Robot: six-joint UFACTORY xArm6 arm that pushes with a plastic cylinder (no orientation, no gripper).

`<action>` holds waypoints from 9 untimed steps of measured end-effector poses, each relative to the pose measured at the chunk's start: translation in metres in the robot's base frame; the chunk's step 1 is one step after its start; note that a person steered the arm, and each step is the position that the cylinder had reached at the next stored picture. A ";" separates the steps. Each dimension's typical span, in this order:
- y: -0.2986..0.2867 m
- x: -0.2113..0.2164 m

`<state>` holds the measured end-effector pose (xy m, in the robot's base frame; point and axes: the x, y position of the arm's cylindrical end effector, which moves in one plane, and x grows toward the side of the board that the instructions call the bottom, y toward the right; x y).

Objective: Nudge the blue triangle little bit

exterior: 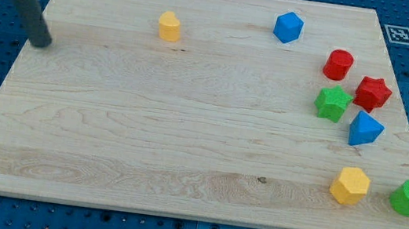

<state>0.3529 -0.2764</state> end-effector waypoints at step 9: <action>0.166 -0.162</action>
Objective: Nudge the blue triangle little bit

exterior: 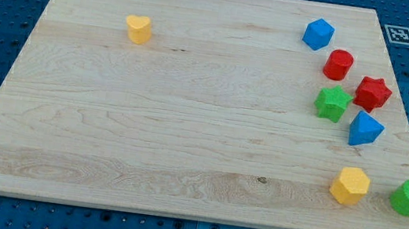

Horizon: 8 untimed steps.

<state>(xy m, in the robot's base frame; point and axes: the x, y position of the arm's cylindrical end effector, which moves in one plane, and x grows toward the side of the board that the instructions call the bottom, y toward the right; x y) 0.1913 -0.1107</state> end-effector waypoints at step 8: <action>0.421 0.100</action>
<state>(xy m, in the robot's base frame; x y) 0.2910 0.3107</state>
